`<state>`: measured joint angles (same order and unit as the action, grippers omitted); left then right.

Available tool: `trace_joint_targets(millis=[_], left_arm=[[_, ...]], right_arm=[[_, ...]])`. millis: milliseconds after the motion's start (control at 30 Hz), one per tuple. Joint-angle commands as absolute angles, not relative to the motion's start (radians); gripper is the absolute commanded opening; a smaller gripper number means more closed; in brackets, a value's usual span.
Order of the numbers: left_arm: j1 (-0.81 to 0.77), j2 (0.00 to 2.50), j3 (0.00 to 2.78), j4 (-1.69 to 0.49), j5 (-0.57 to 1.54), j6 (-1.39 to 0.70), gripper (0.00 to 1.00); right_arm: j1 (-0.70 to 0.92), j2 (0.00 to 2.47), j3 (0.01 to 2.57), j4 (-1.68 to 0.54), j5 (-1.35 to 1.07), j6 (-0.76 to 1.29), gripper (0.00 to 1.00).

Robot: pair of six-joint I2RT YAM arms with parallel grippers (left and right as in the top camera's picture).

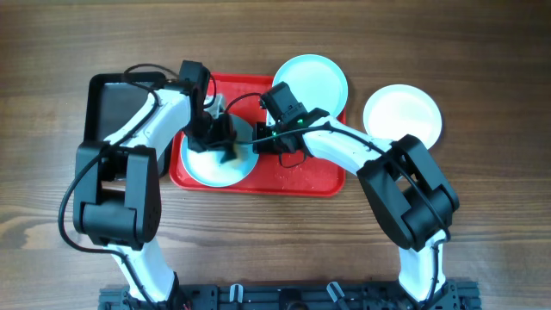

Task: Clean dirty plates on tray and stack at the side
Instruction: 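Scrub the second plate with the left-gripper sponge while right gripper holds rim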

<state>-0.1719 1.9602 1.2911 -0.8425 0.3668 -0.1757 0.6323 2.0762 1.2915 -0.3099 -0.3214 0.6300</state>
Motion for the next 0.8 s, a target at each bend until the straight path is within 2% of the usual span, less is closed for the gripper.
trace_joint_targets(millis=[0,167,233,333,600,767], left_arm=[[-0.177,1.977,1.283,-0.752,0.421,-0.142,0.04],[-0.174,1.977,1.283,-0.666,0.134,-0.312,0.04],[-0.174,1.977,1.283,-0.693,-0.085,-0.443,0.04],[-0.174,1.976,1.283,-0.759,-0.239,-0.521,0.04],[-0.175,1.975,1.319,-1.044,-0.234,-0.622,0.04],[-0.175,1.975,1.358,-1.189,-0.067,-0.571,0.04]], right_arm=[[0.629,2.104,1.296,-0.319,-0.342,0.628,0.04],[0.629,2.104,1.296,-0.322,-0.342,0.628,0.04],[0.628,2.104,1.296,-0.323,-0.342,0.627,0.04],[0.628,2.104,1.296,-0.324,-0.342,0.628,0.04],[0.628,2.104,1.296,-0.323,-0.340,0.628,0.04],[0.628,2.104,1.296,-0.323,-0.338,0.628,0.04]])
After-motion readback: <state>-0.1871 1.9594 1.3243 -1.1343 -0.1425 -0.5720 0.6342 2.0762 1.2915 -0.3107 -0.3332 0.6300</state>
